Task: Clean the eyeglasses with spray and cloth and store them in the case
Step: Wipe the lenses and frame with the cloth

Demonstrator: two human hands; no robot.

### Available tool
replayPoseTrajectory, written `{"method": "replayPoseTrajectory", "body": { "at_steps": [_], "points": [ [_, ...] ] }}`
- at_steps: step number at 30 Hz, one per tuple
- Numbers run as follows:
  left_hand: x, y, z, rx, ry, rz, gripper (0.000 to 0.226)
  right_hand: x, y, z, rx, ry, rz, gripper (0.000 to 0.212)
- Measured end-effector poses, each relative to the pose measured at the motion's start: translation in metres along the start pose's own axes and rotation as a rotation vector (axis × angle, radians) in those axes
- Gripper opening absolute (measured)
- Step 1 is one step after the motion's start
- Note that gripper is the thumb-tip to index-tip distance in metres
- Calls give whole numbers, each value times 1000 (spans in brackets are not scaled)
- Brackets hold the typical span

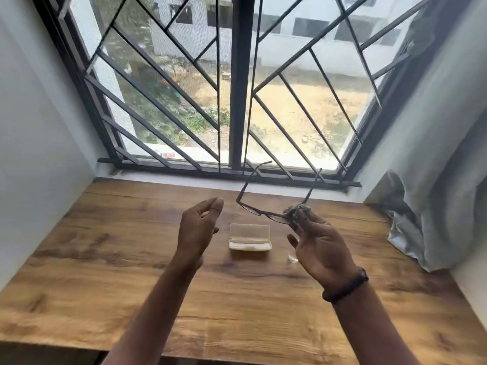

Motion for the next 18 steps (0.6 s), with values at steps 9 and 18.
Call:
{"method": "replayPoseTrajectory", "body": {
  "at_steps": [9,18],
  "points": [
    [-21,-1,13,251,-122,180,22,0,5,-9,-43,-12,62,16],
    [-17,1,-1,196,-204,129,11,11,16,-19,-108,-9,-75,8]
  ]
}}
Point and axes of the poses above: each hand's wrist, its own y-axis towards the middle knuckle, its own x-axis out of the back of the hand, z = x × y, the point moved 8 cm from there along y, towards the middle knuckle, and after that the axes turned 15 degrees about -y, right-handed, at the moved point
